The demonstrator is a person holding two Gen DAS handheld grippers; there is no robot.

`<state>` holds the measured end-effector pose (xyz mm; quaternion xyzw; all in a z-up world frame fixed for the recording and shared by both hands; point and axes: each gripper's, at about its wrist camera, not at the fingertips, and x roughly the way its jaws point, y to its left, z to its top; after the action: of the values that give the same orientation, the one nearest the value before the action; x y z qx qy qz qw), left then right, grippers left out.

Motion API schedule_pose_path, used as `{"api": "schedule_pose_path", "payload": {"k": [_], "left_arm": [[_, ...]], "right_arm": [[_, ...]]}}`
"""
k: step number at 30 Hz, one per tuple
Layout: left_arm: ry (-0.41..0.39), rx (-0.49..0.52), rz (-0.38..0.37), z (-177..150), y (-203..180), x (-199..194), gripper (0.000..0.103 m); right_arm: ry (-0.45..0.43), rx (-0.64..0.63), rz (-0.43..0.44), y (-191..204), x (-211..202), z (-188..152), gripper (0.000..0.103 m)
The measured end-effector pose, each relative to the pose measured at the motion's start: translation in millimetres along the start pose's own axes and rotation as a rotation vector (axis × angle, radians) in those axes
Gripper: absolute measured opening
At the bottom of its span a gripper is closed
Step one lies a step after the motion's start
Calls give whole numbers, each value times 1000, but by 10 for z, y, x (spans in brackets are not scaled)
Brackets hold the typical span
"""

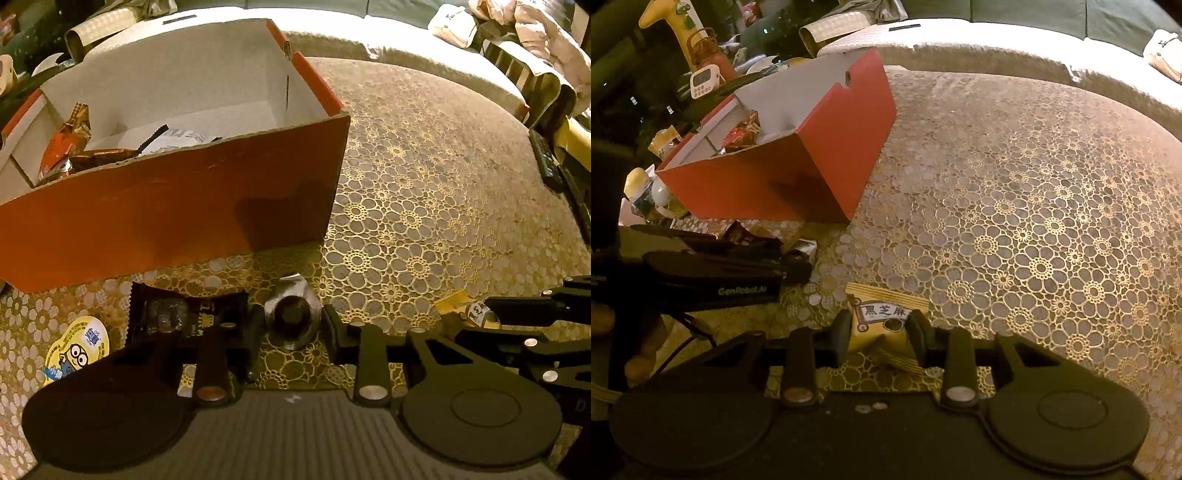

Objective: Organize snacks
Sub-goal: 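Grasp the silver-capped dark candy with the left tool while the right tool holds the yellow packet, then carry the dark candy and yellow packet over the red box with both tools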

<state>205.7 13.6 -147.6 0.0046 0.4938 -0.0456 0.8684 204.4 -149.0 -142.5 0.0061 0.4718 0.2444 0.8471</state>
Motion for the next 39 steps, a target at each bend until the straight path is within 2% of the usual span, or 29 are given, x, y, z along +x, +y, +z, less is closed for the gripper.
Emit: {"api": "schedule_pose_path", "payload": {"k": [8, 25, 39], "left_arm": [[-12, -27, -19, -32, 6, -143, 32], [-91, -91, -37, -142, 124, -870, 32], [-240, -78, -21, 141, 240, -1492, 32]], "right_arm": [[-11, 0, -22, 38, -65, 0, 33], [-103, -49, -27, 329, -554, 71, 33], [-216, -158, -52, 701, -903, 508, 33]]}}
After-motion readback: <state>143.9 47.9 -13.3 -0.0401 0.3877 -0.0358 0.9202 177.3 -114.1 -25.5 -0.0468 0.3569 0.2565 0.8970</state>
